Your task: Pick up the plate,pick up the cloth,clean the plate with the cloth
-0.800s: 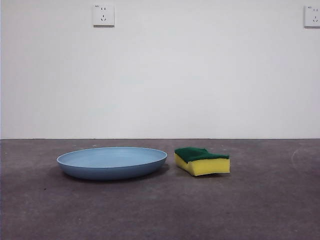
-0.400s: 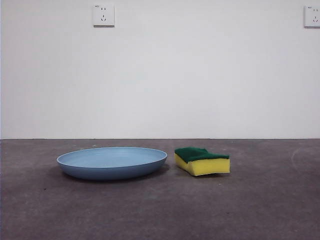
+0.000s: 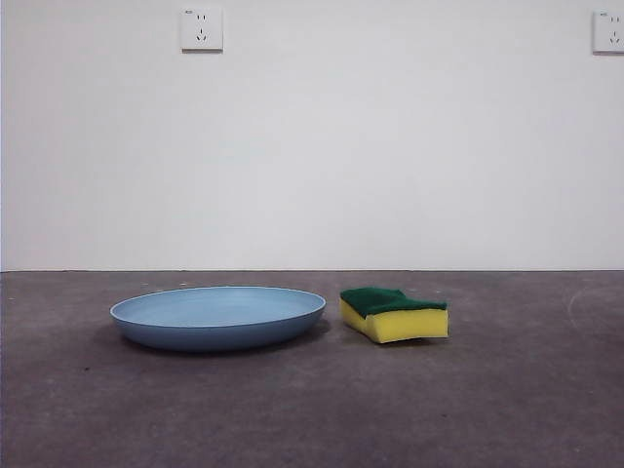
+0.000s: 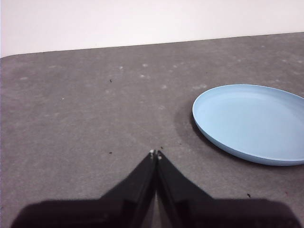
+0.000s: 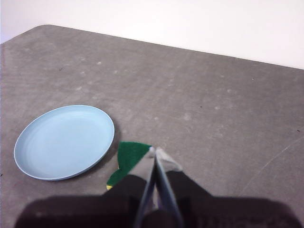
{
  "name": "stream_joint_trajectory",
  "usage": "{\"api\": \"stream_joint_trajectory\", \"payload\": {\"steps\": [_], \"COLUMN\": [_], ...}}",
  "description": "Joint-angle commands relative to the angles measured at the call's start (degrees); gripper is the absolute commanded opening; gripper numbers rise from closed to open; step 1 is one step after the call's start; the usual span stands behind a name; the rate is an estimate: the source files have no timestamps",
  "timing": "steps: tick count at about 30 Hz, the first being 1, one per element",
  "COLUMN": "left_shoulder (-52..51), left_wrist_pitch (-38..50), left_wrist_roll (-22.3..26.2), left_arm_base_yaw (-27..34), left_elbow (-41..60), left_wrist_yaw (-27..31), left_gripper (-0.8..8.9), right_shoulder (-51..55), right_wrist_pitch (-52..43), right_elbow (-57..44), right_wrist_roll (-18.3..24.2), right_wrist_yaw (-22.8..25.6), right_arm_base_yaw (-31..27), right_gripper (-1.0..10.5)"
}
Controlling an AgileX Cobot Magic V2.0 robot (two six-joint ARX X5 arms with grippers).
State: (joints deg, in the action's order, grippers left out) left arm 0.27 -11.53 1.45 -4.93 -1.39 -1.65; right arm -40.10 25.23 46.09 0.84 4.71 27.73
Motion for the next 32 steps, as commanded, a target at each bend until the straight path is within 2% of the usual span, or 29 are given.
{"api": "stream_joint_trajectory", "payload": {"steps": [1, 23, 26, 29, 32], "left_shoulder": [-0.2, -0.2, -0.2, -0.2, -0.2], "left_wrist_pitch": [-0.1, -0.1, -0.1, -0.1, -0.1], "left_wrist_roll": [-0.3, -0.3, -0.3, -0.3, -0.3], "left_arm_base_yaw": [0.2, 0.2, 0.2, 0.2, 0.2], "left_elbow": [0.7, 0.7, 0.7, 0.7, 0.7], "left_wrist_yaw": [0.0, 0.0, 0.0, 0.0, 0.0], "left_gripper": [-0.03, -0.04, -0.04, -0.04, -0.03], "right_shoulder": [0.1, 1.5, 2.6, 4.5, 8.7], "right_wrist_pitch": [-0.3, 0.9, 1.4, 0.5, -5.9], "right_elbow": [-0.2, -0.2, -0.2, -1.4, -6.6], "right_wrist_roll": [-0.5, -0.4, 3.6, 3.3, 3.0], "right_wrist_yaw": [0.2, 0.4, 0.4, -1.6, -6.0], "right_arm_base_yaw": [0.0, -0.3, -2.7, -6.7, -11.6], "right_gripper": [0.0, 0.0, 0.0, 0.0, 0.0]}}
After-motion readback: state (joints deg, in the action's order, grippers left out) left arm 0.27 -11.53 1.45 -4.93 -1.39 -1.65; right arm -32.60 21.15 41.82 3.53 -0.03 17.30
